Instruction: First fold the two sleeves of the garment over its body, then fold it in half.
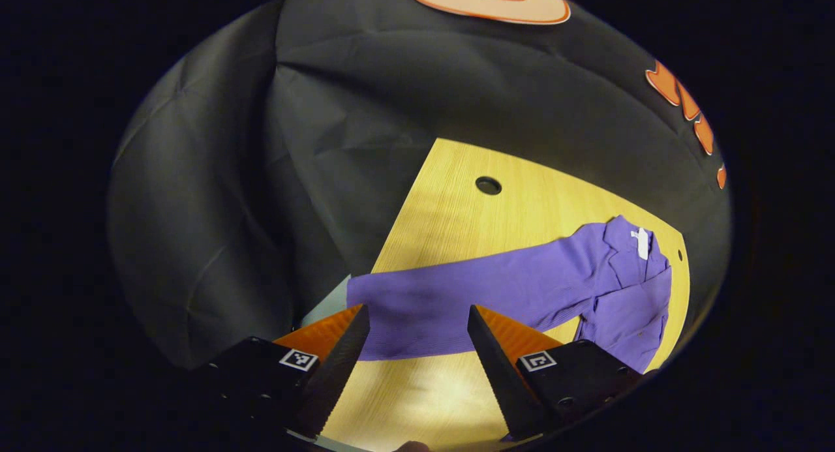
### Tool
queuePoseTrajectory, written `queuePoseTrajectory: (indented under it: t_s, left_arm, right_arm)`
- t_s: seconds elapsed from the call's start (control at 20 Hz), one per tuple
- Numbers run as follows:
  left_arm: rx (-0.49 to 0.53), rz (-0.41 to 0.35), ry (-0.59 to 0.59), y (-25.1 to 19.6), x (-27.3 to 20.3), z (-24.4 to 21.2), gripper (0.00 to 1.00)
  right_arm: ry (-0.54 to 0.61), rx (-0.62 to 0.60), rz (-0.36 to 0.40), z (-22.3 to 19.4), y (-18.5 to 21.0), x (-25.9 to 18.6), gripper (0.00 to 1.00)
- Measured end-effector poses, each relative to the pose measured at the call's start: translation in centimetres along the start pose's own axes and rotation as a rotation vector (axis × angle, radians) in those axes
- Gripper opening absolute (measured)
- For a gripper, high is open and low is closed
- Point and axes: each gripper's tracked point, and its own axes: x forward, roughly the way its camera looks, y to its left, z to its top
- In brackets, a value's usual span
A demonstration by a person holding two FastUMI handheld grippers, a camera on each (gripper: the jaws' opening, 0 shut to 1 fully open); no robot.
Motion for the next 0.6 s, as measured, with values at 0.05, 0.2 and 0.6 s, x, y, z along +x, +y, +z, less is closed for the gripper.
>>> queuePoseTrajectory:
  t_s: [0.05,0.2,0.6]
  left_arm:
    - [0.003,0.013,0.021,0.6,0.6,-0.2,0.96]
    - [0.002,0.027,0.128,1.8,2.8,-2.2,0.96]
    - [-0.048,0.027,0.303,3.4,6.4,-5.7,0.96]
  right_arm:
    - [-0.014,0.004,-0.005,0.0,-0.7,-0.8,0.95]
    - [-0.046,-0.021,-0.043,-0.3,-2.4,-2.6,0.95]
    - [-0.063,-0.065,-0.094,-1.6,-4.3,-5.3,1.0]
